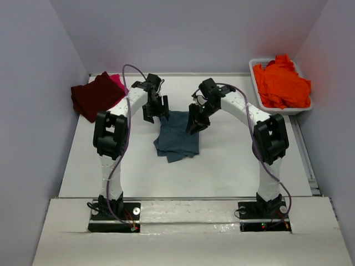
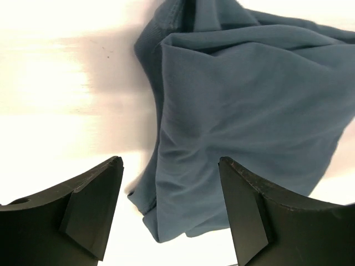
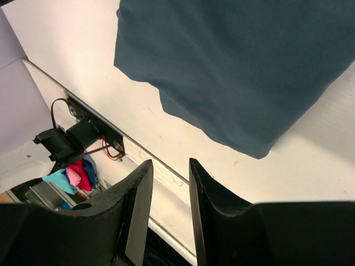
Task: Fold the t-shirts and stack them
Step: Fold the tshirt
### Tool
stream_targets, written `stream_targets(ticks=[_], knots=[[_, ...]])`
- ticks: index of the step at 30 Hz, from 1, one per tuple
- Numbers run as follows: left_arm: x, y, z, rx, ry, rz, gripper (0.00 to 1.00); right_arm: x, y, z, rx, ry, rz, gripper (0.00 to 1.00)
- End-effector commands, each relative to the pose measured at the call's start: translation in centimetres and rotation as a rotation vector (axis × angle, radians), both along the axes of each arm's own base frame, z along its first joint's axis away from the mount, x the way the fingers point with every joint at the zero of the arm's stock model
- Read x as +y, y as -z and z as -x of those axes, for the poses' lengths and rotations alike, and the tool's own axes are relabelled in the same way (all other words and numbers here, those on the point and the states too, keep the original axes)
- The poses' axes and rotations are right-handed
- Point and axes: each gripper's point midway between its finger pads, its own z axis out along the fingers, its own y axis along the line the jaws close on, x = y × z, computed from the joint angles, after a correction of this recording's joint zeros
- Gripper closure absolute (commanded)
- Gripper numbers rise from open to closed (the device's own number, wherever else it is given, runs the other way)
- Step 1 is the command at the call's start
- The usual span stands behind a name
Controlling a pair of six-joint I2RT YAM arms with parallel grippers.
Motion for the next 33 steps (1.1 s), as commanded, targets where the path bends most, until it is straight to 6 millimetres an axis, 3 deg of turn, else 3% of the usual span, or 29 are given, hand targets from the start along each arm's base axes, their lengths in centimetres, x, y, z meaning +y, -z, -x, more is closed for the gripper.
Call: stream_targets(ticks=[1, 7, 8, 13, 16, 21, 26, 33], knots=[[-0.4, -4.1, -0.3, -0.079, 0.024, 0.046, 0.18, 0.0, 2.0, -0.7, 0.011, 0.014, 0.037, 0.62], [-0.5, -3.8, 1.5, -0.084, 0.034, 0.147, 0.14, 0.3, 6.9, -2.1, 0.035, 0.023, 0.078, 0.62], [-0.2, -2.9, 2.0, -0.070, 0.026, 0.173, 0.13, 0.4, 7.4, -2.4, 0.031, 0.023, 0.077, 0.62], [0.5, -2.8, 3.0, -0.107, -0.007, 0.259, 0.12, 0.4, 9.5, -2.8, 0.045, 0.019, 0.097, 0.63], [1.0, -2.2, 3.9, -0.099, -0.022, 0.295, 0.11, 0.4, 9.8, -2.7, 0.051, 0.014, 0.097, 0.63], [-0.1, -1.2, 4.6, -0.098, 0.004, 0.400, 0.11, 0.3, 10.0, -2.4, 0.058, 0.002, 0.103, 0.63], [-1.9, -1.1, 3.7, -0.110, 0.035, 0.531, 0.11, 0.1, 10.2, -2.0, 0.065, -0.009, 0.103, 0.63], [-1.5, 0.0, 2.4, -0.100, 0.004, 0.510, 0.11, 0.1, 10.2, -1.6, 0.076, -0.016, 0.094, 0.63]])
